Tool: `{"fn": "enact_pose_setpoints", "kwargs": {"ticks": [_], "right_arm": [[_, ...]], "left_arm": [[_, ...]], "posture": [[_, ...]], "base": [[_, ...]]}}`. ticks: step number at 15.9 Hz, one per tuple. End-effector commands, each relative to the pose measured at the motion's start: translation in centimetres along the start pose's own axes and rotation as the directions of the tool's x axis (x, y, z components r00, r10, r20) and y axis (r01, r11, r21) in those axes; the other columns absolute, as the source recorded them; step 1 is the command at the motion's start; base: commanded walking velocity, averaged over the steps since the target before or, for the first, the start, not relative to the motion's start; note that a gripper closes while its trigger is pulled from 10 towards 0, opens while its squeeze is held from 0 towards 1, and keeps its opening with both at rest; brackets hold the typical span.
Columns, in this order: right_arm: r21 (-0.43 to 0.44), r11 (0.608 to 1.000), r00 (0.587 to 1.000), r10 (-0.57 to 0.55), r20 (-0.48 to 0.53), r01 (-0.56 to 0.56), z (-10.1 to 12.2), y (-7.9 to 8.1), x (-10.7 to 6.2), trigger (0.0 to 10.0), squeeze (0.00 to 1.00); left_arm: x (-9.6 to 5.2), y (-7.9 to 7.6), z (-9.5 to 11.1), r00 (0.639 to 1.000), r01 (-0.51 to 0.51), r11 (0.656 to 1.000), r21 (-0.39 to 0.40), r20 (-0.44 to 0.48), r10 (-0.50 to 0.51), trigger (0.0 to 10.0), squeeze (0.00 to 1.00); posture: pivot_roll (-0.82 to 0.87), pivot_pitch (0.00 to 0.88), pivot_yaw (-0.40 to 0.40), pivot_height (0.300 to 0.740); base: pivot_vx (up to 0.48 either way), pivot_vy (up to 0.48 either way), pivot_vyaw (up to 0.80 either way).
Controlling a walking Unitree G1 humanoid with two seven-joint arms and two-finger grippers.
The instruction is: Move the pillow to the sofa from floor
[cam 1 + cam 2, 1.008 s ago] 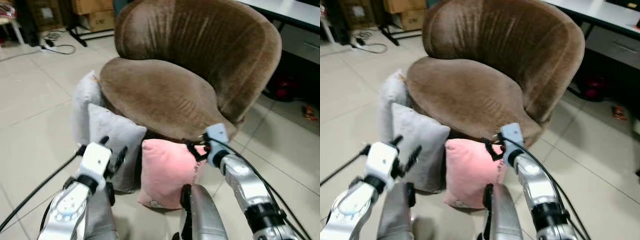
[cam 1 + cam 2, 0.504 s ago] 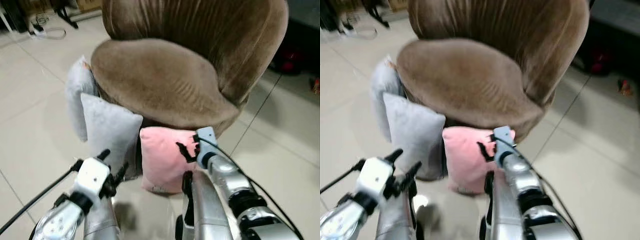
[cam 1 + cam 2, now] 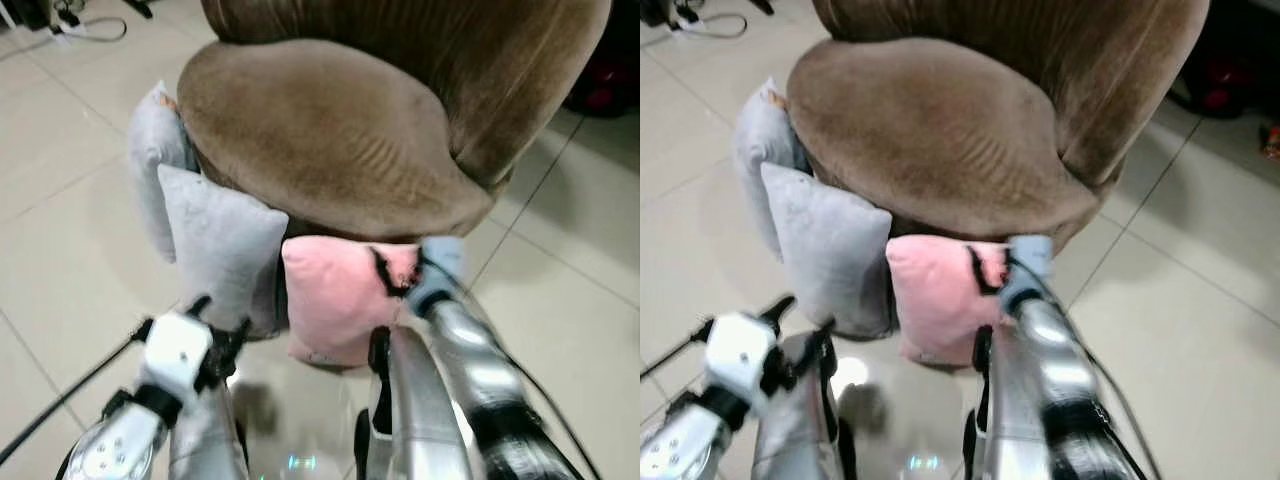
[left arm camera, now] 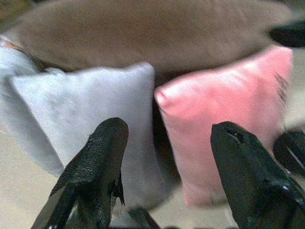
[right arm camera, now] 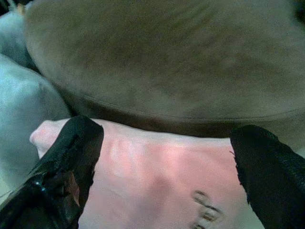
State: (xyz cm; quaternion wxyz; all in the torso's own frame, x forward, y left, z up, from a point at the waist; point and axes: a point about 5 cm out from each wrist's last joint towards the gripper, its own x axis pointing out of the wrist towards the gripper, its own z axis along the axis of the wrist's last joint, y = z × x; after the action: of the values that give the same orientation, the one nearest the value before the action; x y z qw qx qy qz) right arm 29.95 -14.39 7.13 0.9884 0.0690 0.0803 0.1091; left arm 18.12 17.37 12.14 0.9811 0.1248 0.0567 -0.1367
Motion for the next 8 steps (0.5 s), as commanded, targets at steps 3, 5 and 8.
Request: {"fn": "enact_pose_setpoints", "kwargs": {"ticks": [3, 5, 8], "right_arm": [[-0.003, 1.000, 1.000, -0.028, -0.002, 0.028, 0.7, -1.0, -2.9, 10.0, 0.00], [0.045, 0.999, 1.000, -0.003, -0.019, 0.004, 0.5, -0.2, -3.8, 10.0, 0.00], [0.079, 0.997, 0.999, 0.016, -0.052, -0.012, 0.1, 1.0, -3.5, 10.0, 0.00]], "left_arm": [[1.2, 1.4, -0.5, 0.989, -0.148, 0.988, -0.038, 0.003, 0.148, 10.0, 0.00], [1.7, 1.5, -0.6, 0.982, -0.190, 0.980, -0.059, 0.006, 0.190, 10.0, 0.00], [3.2, 1.5, 0.1, 0.981, -0.185, 0.979, -0.080, 0.038, 0.189, 10.0, 0.00]], "posture": [[0.04, 0.000, -0.087, 0.496], [0.05, 0.000, -0.086, 0.496], [0.07, 0.000, -0.073, 0.496]], "base": [[0.000, 0.000, 0.00], [0.000, 0.000, 0.40], [0.385, 0.000, 0.80]]}}
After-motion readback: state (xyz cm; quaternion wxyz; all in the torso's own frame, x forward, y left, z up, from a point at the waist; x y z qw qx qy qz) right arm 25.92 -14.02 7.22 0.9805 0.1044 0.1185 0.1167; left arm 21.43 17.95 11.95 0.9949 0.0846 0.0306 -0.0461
